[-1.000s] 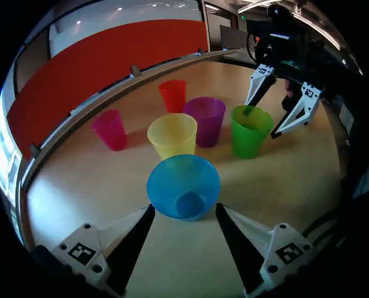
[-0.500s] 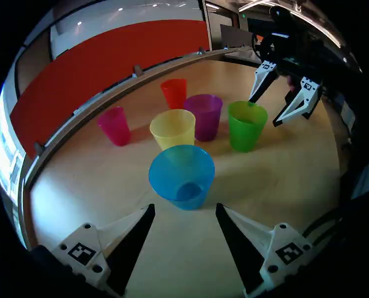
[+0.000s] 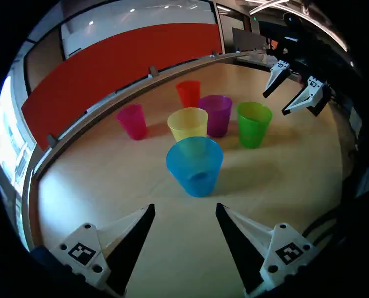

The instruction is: Pour water

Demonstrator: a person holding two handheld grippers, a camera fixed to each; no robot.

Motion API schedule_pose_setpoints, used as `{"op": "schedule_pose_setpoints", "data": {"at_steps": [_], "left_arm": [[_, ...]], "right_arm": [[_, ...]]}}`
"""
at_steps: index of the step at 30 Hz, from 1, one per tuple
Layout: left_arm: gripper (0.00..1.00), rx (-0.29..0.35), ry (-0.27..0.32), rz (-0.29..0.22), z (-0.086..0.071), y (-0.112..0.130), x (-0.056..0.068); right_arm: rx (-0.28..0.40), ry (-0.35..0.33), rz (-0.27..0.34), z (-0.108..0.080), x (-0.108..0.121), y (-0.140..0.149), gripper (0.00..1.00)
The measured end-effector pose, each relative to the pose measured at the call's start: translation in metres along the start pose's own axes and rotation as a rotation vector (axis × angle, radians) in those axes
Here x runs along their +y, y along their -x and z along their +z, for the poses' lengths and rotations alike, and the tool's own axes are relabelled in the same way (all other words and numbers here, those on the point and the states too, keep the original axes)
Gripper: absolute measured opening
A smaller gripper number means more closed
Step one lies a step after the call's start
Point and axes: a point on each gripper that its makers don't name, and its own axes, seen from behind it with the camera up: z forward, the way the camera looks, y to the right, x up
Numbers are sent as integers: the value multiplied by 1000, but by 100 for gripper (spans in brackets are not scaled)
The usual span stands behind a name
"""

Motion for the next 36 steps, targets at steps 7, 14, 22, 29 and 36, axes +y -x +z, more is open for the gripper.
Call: {"op": "schedule_pose_setpoints", "data": {"at_steps": [7, 14, 22, 29, 36], "left_arm": [[91, 8, -57, -34, -12, 7, -16], [91, 43, -104, -67, -26, 5, -31], [91, 89, -166, -111, -40, 5, -46], [91, 134, -204, -148, -49, -1, -55], [91, 180, -239, -189, -56, -6, -61]], "right_arm": [[-5, 35, 30, -15, 6, 6, 98], [10, 90, 66, -29, 16, 7, 98], [45, 174, 133, -40, 33, 12, 98], [87, 262, 160, -50, 48, 8, 98], [136, 330, 159, -61, 55, -4, 98]]}}
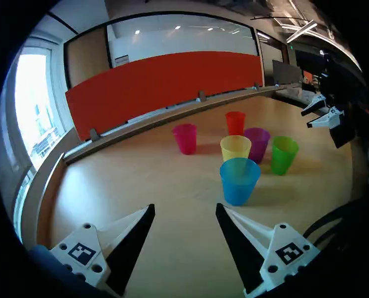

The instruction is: Pour water

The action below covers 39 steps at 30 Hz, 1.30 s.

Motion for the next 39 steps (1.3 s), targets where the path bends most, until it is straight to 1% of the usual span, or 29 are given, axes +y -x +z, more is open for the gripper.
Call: {"op": "schedule_pose_setpoints", "data": {"at_steps": [4, 9, 12, 15, 18, 24, 30, 33, 39], "left_arm": [[91, 30, -34, -37, -3, -3, -9], [91, 70, -62, -89, -7, -8, -16], [91, 90, -80, -105, -8, -12, -21], [91, 115, -109, -109, -10, -18, -28], [91, 137, -126, -110, -11, -23, -29], [91, 177, -131, -137, -13, -32, -25], [91, 237, -162, -168, -23, -45, -28], [91, 255, -175, -178, -27, -48, -28], [91, 312, -210, -178, -37, -57, -27]], "right_arm": [[47, 43, 9, -4, 5, -11, 98], [96, 97, 42, -7, 13, -22, 98], [111, 120, 57, -9, 16, -26, 98], [138, 152, 59, -12, 21, -34, 98], [165, 183, 63, -14, 25, -42, 98], [231, 214, 83, -19, 26, -57, 98], [288, 262, 108, -22, 31, -66, 98], [317, 289, 127, -24, 34, -70, 98], [389, 360, 176, -35, 42, -80, 98]]}}
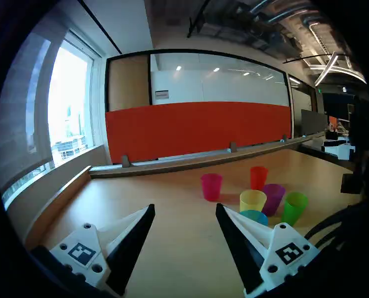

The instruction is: Pour water

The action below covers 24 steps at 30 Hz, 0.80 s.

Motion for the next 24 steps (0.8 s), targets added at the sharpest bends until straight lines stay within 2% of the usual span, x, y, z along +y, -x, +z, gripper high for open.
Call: {"op": "schedule_pose_setpoints", "data": {"at_steps": [9, 12, 18, 21, 24], "left_arm": [[91, 44, -13, -58, -8, -8, 4], [91, 59, -25, -74, -9, -11, 4], [91, 68, -38, -73, -12, -12, 8], [90, 68, -53, -78, -12, -9, 9], [91, 78, -59, -98, -14, -10, 12]], "right_arm": [[68, 41, 50, -3, -2, -13, 98], [76, 52, 50, -5, -2, -15, 98], [108, 70, 42, -11, -5, -21, 98], [101, 80, 30, -12, -5, -19, 98], [109, 101, 26, -14, -4, -23, 98]]}}
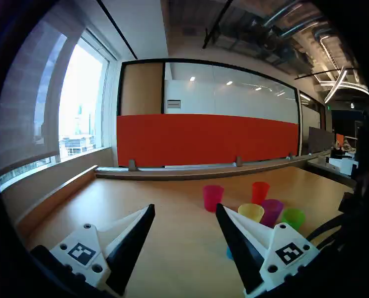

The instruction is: Pour water

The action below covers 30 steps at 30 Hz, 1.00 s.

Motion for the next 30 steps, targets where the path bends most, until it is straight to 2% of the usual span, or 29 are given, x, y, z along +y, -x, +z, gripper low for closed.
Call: {"op": "schedule_pose_setpoints", "data": {"at_steps": [6, 9, 14, 21, 26, 30], "left_arm": [[91, 35, 17, -44, -3, -3, 9], [91, 52, 4, -42, -3, -4, 9], [90, 69, -25, -12, 1, 0, 9], [90, 98, -68, 55, 7, 4, 13], [90, 111, -79, 73, 11, 12, 16], [90, 110, -89, 79, 16, 21, 13]], "right_arm": [[13, 15, -3, -3, 0, 0, 98], [8, 26, -3, -5, 2, 0, 98], [11, 25, -5, -7, 3, 1, 98], [-8, 38, -19, -7, 6, 0, 98], [-24, 44, -35, -5, 5, -3, 98], [-20, 45, -28, -4, 2, -10, 98]]}}
